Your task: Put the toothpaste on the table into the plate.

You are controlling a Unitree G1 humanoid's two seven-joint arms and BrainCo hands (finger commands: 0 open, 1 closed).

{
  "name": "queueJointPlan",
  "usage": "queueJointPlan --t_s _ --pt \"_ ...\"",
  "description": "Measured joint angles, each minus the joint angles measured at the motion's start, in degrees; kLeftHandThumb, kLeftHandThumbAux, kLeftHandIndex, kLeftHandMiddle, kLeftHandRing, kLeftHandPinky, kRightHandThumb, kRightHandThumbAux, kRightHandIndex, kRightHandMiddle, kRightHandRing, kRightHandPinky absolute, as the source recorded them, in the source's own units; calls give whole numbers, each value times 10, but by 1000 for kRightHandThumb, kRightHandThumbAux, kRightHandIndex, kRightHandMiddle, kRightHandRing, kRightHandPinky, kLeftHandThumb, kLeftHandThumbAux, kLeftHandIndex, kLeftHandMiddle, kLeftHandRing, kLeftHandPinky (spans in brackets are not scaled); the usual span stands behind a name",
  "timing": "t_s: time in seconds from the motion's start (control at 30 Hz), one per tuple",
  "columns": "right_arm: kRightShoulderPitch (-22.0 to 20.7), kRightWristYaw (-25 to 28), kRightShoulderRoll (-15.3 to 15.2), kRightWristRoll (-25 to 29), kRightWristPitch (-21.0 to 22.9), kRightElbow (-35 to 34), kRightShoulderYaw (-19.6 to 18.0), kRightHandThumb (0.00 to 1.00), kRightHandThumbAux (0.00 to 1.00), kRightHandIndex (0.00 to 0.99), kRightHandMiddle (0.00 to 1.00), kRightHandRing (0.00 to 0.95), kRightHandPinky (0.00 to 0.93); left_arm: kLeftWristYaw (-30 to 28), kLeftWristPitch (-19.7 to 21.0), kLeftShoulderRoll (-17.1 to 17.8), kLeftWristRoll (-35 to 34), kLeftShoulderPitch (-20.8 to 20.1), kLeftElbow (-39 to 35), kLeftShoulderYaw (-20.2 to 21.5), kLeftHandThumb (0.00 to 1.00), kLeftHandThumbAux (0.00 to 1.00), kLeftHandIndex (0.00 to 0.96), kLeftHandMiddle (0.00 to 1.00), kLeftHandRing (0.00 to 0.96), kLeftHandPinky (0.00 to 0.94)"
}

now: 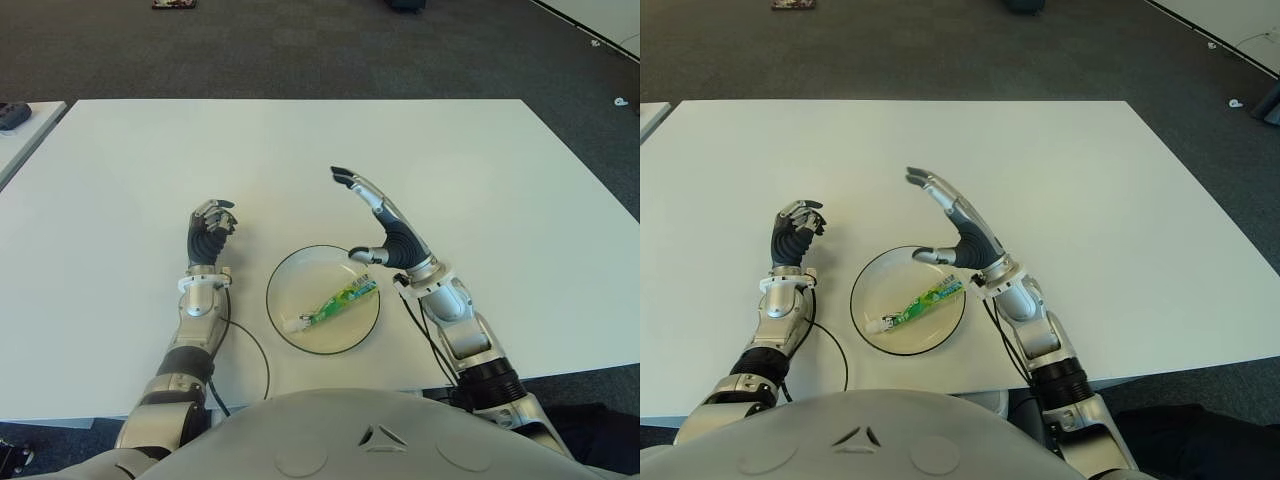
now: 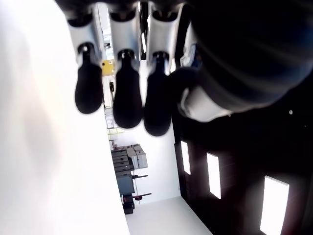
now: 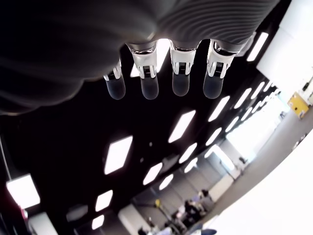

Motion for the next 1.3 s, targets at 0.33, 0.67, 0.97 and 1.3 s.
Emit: queueJointPlan --t_s 0.33,0.67,0.97,1.3 --pt "12 -34 108 89 23 26 -28 94 641 118 146 175 288 0 0 1 -1 0 -1 -1 694 719 439 687 673 629" --pt "25 -88 161 87 66 11 -59 153 796 337 333 394 460 0 -2 1 -1 1 -2 -1 694 719 440 690 675 626" --pt "21 -150 164 62 65 89 -101 636 740 425 456 478 513 -7 -10 1 -2 1 -2 -1 693 719 439 677 663 621" --pt "23 -172 165 54 139 75 -114 703 727 431 513 493 488 -9 -10 0 -2 1 -2 0 694 719 439 685 668 627"
